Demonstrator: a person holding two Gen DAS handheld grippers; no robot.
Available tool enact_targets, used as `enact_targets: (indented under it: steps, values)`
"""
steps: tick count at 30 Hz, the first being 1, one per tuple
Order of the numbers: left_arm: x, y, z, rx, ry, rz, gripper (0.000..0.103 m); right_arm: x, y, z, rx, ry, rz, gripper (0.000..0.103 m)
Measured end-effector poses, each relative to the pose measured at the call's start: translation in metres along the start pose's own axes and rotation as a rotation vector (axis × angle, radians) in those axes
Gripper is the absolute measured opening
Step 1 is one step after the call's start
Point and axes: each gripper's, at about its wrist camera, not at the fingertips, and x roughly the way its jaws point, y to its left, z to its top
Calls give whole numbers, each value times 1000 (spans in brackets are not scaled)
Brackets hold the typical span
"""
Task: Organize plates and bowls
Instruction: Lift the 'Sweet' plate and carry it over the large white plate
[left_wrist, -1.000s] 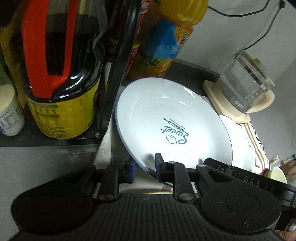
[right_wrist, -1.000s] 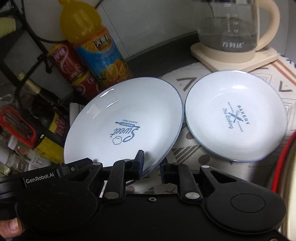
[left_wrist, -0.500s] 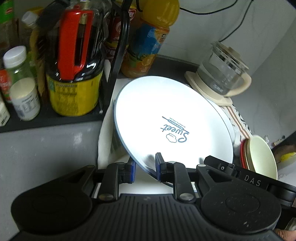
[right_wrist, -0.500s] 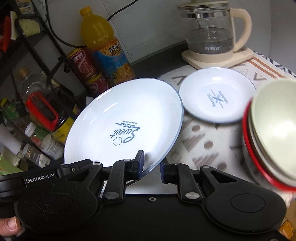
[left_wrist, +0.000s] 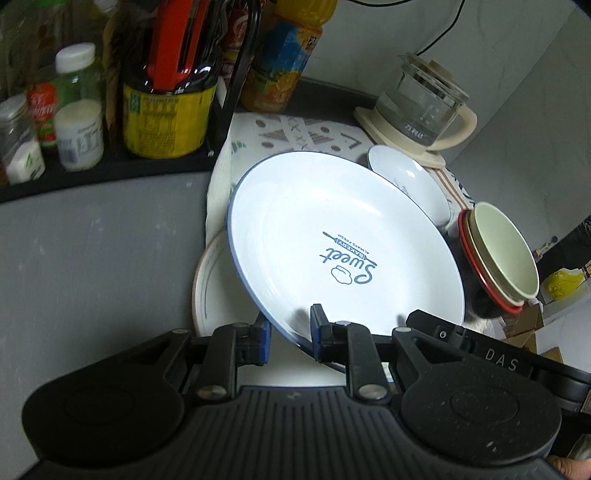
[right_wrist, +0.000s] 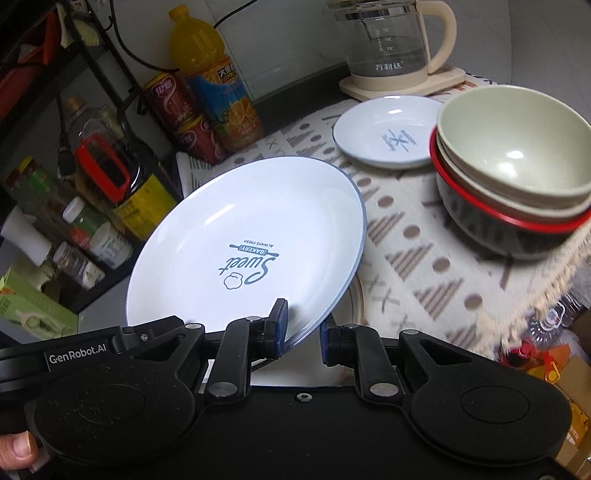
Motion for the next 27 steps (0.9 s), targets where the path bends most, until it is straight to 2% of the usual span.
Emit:
enact_targets:
  steps: [12,22,27]
  values:
    - [-8,6,-31,-28,36,0,20,-10,1,-29,-16,36,-24,17]
    - [0,8,-30,-51,67,-4,20,-3,-2,-28,7,63,-43,17]
    - [8,9,-23,-57,110,-9,20,4,-4,-25,21,80,-58,17]
